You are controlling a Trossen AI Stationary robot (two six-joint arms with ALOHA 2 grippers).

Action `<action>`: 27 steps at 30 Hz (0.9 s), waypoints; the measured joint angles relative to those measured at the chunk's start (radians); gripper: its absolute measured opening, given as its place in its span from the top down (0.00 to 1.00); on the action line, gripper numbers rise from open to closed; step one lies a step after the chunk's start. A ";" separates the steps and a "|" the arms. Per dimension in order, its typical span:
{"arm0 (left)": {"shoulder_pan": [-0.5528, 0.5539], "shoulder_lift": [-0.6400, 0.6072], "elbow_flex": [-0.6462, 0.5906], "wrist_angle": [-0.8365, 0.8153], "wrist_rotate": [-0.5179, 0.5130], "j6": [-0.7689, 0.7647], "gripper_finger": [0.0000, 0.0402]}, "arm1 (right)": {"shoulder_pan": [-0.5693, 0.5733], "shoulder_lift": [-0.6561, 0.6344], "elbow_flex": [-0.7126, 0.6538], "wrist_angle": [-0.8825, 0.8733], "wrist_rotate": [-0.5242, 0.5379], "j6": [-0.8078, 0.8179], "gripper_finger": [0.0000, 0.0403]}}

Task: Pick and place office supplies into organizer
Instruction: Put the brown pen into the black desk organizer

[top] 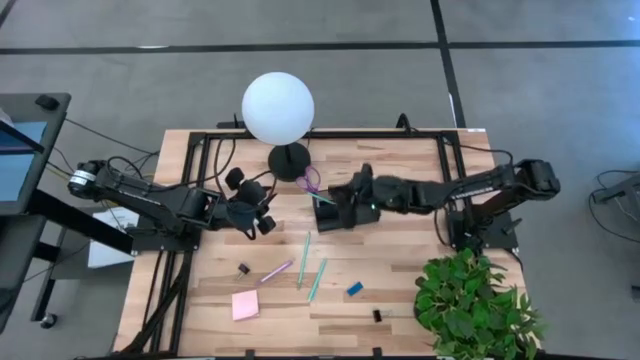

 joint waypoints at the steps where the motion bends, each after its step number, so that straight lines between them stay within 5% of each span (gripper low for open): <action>1: 0.000 0.000 0.000 -0.001 0.000 0.000 0.76 | -0.014 0.000 0.000 0.021 0.004 -0.031 0.95; 7: 0.000 0.000 0.000 -0.005 0.004 0.002 0.76 | -0.068 0.000 0.000 0.137 -0.001 -0.162 0.96; 12: 0.000 0.000 0.000 -0.006 0.004 0.031 0.76 | -0.113 0.031 0.000 0.103 0.002 -0.122 0.96; 27: 0.000 0.000 0.000 -0.034 0.008 0.046 0.76 | -0.114 0.283 0.000 0.234 -0.005 -0.124 0.90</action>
